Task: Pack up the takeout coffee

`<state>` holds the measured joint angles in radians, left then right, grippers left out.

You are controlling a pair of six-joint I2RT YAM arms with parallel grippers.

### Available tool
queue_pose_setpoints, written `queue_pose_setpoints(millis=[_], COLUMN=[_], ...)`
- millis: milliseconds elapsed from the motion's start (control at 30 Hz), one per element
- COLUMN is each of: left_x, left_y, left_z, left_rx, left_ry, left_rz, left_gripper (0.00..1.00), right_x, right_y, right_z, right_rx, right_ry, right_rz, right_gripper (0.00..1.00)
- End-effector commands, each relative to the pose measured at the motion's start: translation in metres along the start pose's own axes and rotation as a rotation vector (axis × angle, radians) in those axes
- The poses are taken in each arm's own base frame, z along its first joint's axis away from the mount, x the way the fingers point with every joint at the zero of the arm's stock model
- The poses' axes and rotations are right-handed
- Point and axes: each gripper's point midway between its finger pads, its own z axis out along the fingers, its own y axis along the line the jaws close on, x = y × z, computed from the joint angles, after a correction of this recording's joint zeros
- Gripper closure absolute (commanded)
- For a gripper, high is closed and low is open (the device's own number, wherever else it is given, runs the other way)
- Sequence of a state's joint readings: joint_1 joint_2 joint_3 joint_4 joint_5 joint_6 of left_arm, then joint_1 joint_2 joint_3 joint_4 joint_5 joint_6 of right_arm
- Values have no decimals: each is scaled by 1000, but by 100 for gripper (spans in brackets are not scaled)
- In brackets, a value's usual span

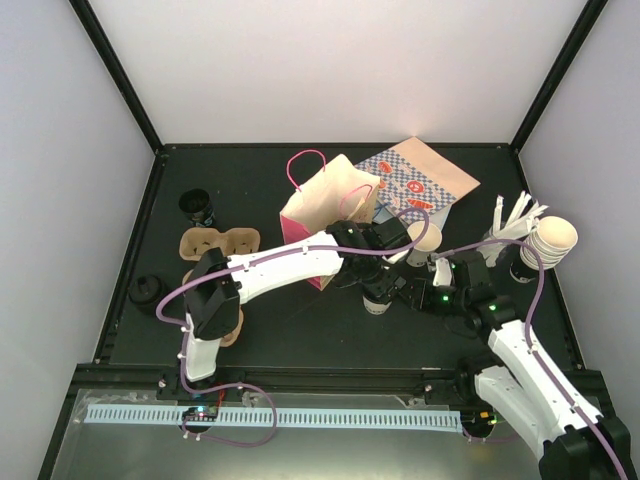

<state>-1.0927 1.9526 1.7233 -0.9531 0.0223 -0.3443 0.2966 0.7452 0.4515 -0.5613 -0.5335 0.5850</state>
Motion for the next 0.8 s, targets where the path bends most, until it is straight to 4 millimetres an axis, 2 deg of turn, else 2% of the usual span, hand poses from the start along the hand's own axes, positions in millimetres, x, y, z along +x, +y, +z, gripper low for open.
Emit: queue_pose_setpoints(millis=[0, 200, 433, 767], left_x=[-6, -3, 10, 26], left_y=[0, 1, 4, 4], left_z=[6, 9, 17, 32], left_rx=[6, 4, -1, 1], left_ry=[-9, 3, 29, 63], left_rz=[14, 17, 16, 8], left_gripper=[17, 28, 30, 31], right_x=[0, 5, 22, 65], right_y=[2, -5, -23, -74], right_z=[2, 6, 11, 21], right_rx=[-16, 1, 52, 215], right_ry=[-2, 14, 61, 149], right_rz=[-4, 7, 54, 185], right_gripper=[57, 58, 63, 70])
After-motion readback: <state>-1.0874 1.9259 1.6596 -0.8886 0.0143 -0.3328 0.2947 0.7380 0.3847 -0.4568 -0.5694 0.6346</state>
